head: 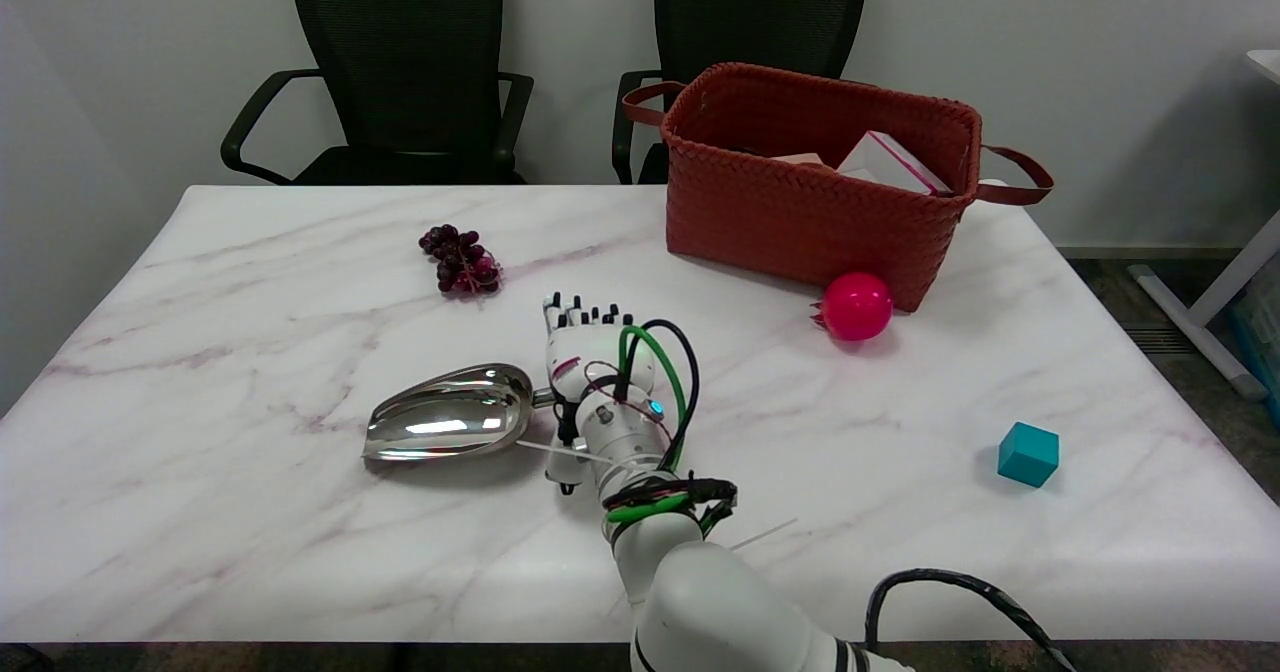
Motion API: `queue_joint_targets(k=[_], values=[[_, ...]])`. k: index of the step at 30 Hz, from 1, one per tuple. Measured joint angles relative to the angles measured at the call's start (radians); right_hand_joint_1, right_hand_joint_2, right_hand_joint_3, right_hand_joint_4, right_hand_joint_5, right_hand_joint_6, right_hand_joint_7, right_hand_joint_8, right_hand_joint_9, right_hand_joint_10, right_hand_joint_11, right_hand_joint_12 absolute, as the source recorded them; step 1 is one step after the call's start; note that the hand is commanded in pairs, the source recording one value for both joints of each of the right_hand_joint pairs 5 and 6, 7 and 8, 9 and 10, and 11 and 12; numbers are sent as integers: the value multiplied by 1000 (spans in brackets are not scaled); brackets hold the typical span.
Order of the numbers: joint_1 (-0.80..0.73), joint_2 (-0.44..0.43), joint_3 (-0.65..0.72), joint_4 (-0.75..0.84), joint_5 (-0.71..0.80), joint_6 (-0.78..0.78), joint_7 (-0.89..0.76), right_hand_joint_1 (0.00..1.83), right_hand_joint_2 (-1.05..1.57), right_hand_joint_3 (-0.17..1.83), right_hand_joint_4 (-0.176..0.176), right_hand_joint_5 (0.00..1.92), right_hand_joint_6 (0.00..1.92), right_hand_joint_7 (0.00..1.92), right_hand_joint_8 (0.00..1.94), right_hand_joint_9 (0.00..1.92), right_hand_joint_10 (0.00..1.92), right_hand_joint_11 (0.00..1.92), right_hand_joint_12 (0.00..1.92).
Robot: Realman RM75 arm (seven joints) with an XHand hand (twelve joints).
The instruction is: Pick up the stainless steel scoop.
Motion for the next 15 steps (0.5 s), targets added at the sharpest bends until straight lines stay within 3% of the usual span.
queue_joint_targets(k=[15], values=[[14, 31, 0, 7, 57, 6, -32, 1331, 185, 1330, 0, 26, 26, 251, 251, 390, 390, 301, 301]])
